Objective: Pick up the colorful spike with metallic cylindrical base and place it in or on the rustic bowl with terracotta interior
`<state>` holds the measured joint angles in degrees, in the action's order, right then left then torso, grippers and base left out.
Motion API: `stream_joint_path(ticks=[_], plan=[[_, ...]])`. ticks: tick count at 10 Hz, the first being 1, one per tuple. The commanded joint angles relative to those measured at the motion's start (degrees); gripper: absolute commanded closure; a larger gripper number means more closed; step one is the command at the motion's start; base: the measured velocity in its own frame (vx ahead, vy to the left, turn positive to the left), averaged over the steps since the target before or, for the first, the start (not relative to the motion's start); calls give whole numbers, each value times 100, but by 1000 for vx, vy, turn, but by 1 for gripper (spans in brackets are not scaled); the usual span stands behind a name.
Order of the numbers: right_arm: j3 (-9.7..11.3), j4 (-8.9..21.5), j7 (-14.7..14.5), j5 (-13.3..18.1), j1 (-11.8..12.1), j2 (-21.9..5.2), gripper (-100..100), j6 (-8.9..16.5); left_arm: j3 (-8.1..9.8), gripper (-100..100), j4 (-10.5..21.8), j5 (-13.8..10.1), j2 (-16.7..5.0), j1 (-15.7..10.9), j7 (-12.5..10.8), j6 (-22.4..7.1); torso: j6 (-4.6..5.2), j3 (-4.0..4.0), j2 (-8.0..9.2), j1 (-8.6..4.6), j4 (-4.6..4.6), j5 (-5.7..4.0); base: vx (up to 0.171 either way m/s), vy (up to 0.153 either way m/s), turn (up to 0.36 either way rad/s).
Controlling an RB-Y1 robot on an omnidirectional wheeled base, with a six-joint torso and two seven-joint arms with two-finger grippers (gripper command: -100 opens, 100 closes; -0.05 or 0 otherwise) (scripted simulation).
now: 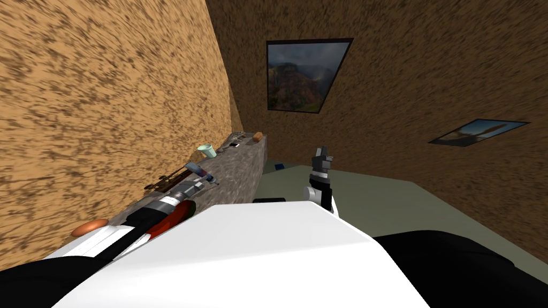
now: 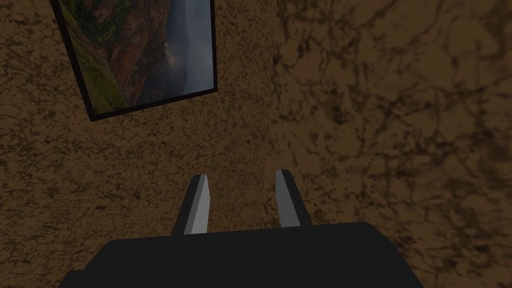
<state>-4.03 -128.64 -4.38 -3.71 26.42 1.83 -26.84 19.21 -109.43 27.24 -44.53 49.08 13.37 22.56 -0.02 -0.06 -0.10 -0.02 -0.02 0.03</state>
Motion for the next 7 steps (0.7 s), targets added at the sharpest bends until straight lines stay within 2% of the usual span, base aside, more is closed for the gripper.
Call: stream_joint_path(ticks=[1,2,3,4,5,7], plan=[[0,0,0,0,0,0,0,0,0,100,0,0,0,0,0,0,0,0,0,0,0,0,0,0,0],[0,0,0,0,0,0,0,0,0,0,0,0,0,0,0,0,0,0,0,0,0,0,0,0,0],[0,0,0,0,0,0,0,0,0,100,0,0,0,0,0,0,0,0,1,0,0,0,0,0,0],[0,0,0,0,0,0,0,0,-1,0,0,1,0,0,1,0,0,1,1,-1,1,-1,0,0,0],[0,0,0,0,0,0,0,0,121,100,3,-62,-28,-43,-32,38,-1,1,1,-1,1,-1,-104,22,-10],[0,0,0,0,-2,0,0,0,253,100,3,-132,-58,-97,-68,81,-7,36,62,14,14,1,-172,30,-21]])
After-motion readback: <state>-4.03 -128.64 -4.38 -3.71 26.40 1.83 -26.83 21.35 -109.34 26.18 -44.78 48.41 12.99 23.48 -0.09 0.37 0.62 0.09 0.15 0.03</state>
